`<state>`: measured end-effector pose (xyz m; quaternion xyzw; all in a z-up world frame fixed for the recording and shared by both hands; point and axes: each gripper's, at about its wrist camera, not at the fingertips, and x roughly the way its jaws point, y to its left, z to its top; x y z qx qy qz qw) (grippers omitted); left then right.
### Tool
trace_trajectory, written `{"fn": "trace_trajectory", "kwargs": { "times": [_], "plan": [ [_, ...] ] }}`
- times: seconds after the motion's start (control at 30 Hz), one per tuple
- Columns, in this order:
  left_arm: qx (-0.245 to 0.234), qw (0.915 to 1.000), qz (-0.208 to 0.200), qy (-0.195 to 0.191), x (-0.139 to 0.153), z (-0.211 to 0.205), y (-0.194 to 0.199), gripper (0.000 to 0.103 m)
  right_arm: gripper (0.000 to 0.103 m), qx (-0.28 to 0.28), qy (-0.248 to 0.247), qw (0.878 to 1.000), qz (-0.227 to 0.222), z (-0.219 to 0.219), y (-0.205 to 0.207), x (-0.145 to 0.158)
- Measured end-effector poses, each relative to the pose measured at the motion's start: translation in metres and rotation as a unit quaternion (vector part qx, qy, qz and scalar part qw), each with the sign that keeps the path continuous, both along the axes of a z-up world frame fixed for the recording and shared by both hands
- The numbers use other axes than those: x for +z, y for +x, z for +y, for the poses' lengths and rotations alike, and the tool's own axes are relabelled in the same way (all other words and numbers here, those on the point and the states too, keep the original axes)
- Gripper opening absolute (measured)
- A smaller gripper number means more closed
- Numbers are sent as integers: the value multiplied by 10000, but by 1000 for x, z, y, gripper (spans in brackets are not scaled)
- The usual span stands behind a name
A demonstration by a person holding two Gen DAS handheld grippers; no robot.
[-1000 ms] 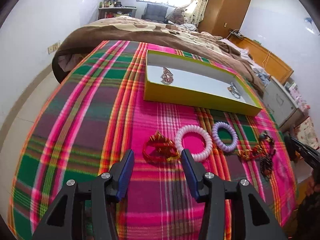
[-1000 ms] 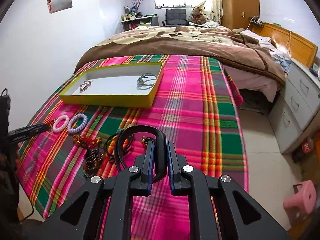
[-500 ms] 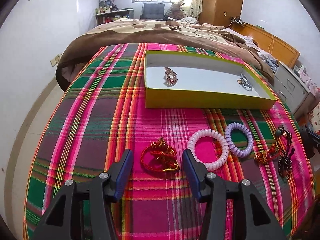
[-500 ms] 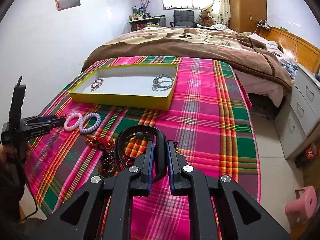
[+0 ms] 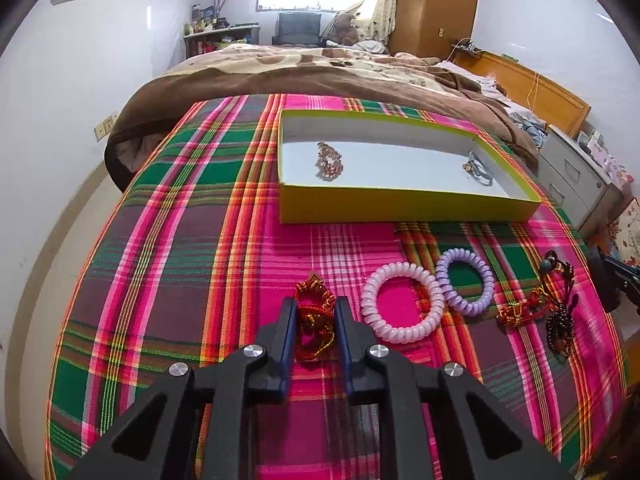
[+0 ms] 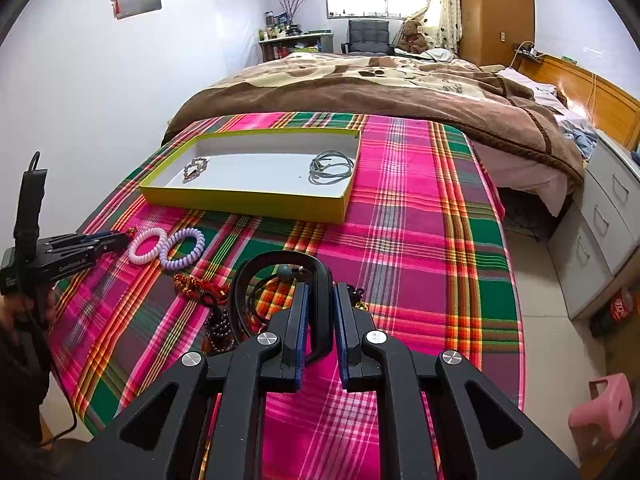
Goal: Organize jewelry
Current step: 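Lift the red ornament in the left tool into the tray while the right tool carries the black band there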
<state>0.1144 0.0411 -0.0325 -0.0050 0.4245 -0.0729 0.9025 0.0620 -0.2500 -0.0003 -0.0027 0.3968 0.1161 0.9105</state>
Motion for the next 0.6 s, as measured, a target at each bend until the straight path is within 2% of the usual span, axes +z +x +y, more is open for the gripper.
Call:
{"fn": "trace_trajectory", "kwargs": {
  "times": [0.23, 0.6],
  "plan": [
    [-72, 9997, -200, -134, 13, 2, -5, 18, 13, 7, 3, 10000, -33, 4, 3, 4],
    [-280, 9966, -670, -400, 62, -5, 10, 18, 13, 68, -12, 9999, -144, 17, 29, 26]
  ]
}}
